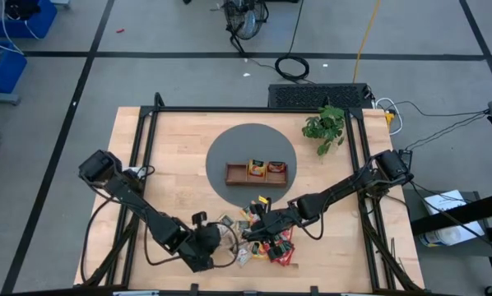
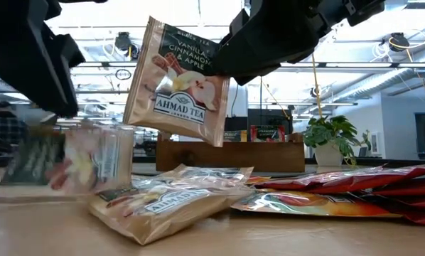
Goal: Pick & Place Tea
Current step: Put the brown tea bag into the left section of the wooden organizer
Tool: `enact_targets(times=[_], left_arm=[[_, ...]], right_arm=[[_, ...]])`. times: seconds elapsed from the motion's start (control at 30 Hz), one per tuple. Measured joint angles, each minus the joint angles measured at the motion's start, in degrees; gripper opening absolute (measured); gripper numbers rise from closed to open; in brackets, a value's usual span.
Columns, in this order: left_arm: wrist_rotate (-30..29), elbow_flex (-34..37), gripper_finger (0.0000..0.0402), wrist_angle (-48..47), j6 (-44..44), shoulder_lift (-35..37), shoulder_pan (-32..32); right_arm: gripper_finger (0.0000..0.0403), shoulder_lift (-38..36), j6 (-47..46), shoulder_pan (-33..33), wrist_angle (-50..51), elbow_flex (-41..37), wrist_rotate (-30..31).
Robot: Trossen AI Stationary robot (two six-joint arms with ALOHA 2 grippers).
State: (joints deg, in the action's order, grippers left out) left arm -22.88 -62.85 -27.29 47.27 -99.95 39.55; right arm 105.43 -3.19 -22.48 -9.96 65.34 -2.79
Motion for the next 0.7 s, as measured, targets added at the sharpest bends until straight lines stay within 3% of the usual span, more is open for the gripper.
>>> enact_targets(times=[0.13, 0.23, 0.3, 0.43, 0.57, 0.7], left_arm=[[-7.5, 0.0, 0.0156, -6.2, 1.4, 3.9, 1.2], [-21.3, 0.0, 0.016, -14.2, 2.4, 5.8, 4.9], [-29.3, 0.0, 0.016, -21.9, 7.7, 6.6, 7.2], [-32.2, 1.2, 0.0151, -30.2, 13.0, 10.2, 7.9], [-32.6, 9.2, 0.0115, -18.4, 1.2, 18.0, 7.1], [-23.0, 21.7, 0.0064, 6.4, -20.7, 29.4, 1.6]], right_arm=[[0.0, 0.0, 0.2, 0.3, 0.8, 0.0, 0.0], [0.0, 0.0, 0.3, 0.4, 1.4, 0.0, 0.0], [0.0, 0.0, 0.8, 0.4, 1.5, 0.0, -0.2], [0.0, 0.0, 2.5, 0.6, 1.2, 0.0, -2.1], [0.0, -0.5, 4.9, 1.9, 0.7, 0.0, -3.6], [0.0, -0.7, 6.3, 3.5, -1.8, 0.0, -8.2]])
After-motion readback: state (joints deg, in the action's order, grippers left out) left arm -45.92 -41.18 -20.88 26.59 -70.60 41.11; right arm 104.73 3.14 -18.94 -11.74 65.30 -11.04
